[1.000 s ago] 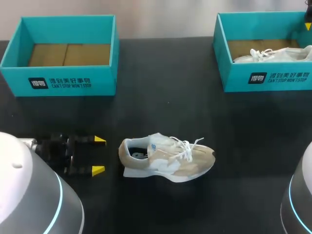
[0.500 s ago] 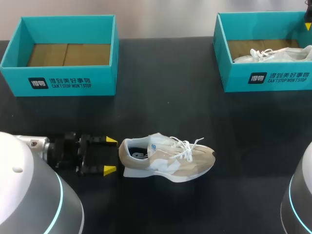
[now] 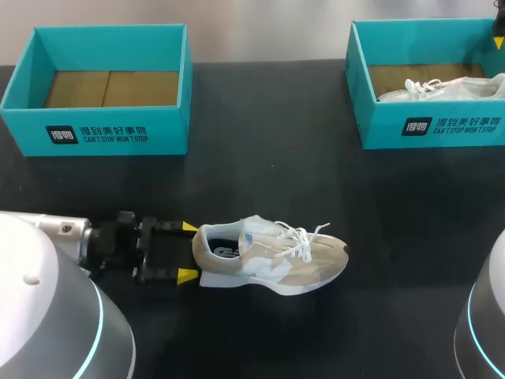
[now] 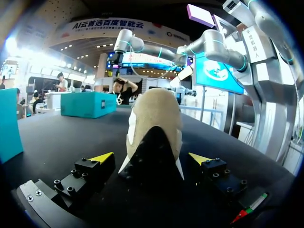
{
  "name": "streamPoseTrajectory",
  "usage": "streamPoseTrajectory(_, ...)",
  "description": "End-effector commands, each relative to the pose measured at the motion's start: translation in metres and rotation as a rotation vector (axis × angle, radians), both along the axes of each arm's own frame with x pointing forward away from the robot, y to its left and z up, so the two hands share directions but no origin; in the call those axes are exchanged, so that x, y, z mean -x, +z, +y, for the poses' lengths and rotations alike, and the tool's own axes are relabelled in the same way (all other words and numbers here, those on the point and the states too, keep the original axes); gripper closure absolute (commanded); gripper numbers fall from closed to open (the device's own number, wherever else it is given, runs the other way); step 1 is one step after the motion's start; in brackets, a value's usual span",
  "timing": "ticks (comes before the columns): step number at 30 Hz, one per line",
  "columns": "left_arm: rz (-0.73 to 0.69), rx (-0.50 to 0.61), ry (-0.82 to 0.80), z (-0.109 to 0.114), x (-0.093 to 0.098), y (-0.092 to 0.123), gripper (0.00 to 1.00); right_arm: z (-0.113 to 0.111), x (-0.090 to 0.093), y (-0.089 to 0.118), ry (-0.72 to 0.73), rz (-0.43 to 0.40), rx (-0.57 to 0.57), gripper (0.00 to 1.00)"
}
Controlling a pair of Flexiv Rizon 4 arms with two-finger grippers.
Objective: Take the shoe out of the shoebox, open the shoe tongue, remove and reinsert the insole, then place the shoe into the shoebox
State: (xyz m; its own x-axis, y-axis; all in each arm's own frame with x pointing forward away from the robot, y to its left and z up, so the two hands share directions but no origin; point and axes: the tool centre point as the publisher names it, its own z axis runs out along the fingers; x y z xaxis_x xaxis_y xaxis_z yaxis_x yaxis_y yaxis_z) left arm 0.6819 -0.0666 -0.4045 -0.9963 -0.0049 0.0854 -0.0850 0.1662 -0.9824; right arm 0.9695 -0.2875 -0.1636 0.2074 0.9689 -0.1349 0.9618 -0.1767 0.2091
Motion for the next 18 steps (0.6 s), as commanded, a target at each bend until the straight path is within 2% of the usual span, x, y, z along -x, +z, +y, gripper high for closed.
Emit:
streamPoseTrajectory(1,0.005,-0.005,0.001,-0.006,0.002,-0.001,0.00,0.000,0.001,0.000,-0.001,-0.001,0.001,0.00)
streamPoseTrajectory(18,0.008,-0.025,-0.018,-0.024,0.001,-0.005,0.00,0.000,0.001,0.000,-0.001,-0.001,0.001,0.00)
